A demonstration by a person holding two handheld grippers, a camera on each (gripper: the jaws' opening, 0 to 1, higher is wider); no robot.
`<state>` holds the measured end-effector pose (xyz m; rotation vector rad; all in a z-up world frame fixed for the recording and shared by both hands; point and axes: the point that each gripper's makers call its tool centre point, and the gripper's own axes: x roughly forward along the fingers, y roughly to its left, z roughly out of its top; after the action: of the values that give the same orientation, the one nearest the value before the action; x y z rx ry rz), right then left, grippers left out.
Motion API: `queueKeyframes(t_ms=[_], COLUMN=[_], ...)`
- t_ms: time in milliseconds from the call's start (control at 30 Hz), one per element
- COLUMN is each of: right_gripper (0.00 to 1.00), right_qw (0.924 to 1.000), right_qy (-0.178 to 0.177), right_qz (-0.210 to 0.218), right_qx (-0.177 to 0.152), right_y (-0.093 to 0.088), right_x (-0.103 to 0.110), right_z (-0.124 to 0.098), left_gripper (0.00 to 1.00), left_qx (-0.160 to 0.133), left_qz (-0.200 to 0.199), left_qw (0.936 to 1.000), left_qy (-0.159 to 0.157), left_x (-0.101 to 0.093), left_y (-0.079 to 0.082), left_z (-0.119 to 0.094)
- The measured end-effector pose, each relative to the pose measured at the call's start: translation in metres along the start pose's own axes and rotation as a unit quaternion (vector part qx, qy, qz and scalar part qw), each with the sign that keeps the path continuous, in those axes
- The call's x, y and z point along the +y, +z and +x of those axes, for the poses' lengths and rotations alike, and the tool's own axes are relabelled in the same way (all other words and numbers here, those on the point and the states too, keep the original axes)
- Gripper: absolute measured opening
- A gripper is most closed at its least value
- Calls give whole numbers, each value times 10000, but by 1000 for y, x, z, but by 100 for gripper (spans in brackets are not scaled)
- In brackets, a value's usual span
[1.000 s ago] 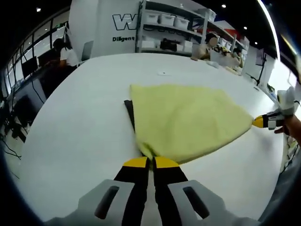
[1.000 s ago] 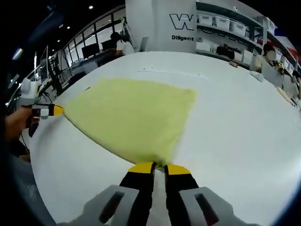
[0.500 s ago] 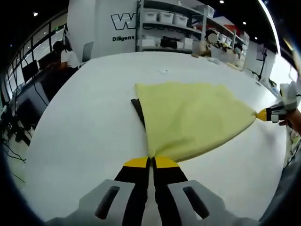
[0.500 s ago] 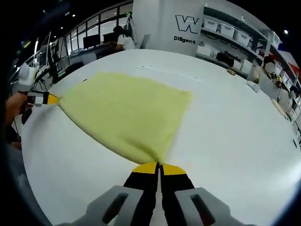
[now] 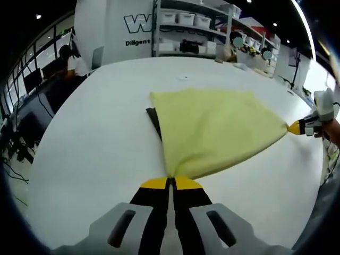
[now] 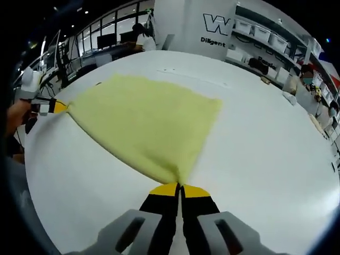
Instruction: Fold the garment on the visible template until the final outline fits inside the template.
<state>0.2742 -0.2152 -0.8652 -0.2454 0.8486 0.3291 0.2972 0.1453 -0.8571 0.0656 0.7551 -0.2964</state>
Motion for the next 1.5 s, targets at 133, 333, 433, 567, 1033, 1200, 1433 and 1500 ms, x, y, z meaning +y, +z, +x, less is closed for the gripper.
queueKeyframes(t_ms=[133, 333, 433, 567, 1033, 1200, 1433, 1500], right_gripper=[0, 0, 0, 0, 0, 0, 0, 0], right_qw=[9999, 9999, 9999, 9999, 9999, 9999, 9998, 9997], right_qy=[49, 32, 22, 33, 33, 25, 38, 39], right_qz=[-69, -92, -132, -105, -105, -127, -125, -153], right_qx=[85, 99, 106, 105, 104, 106, 155, 196], right_y=[-3, -3, -3, -3, -3, -3, -5, -6], right_x=[2, 4, 5, 4, 4, 3, 4, 5], right_z=[-3, -1, -1, -1, 1, 1, -2, -4], left_gripper=[0, 0, 0, 4, 0, 0, 0, 0], left_qx=[91, -92, -192, -182, -63, -61, -37, -40], left_qz=[90, 40, 66, 41, -41, 39, 61, 81], left_qw=[9999, 9999, 9998, 9998, 9998, 9998, 9998, 9998], left_qy=[-24, 18, -18, -94, -180, -186, -194, -196], left_x=[-2, 1, -2, -7, -10, -11, -13, -14], left_y=[-9, -1, 7, 10, 7, 5, -3, -3], left_z=[-6, -9, -10, -3, 6, 4, -5, -7])
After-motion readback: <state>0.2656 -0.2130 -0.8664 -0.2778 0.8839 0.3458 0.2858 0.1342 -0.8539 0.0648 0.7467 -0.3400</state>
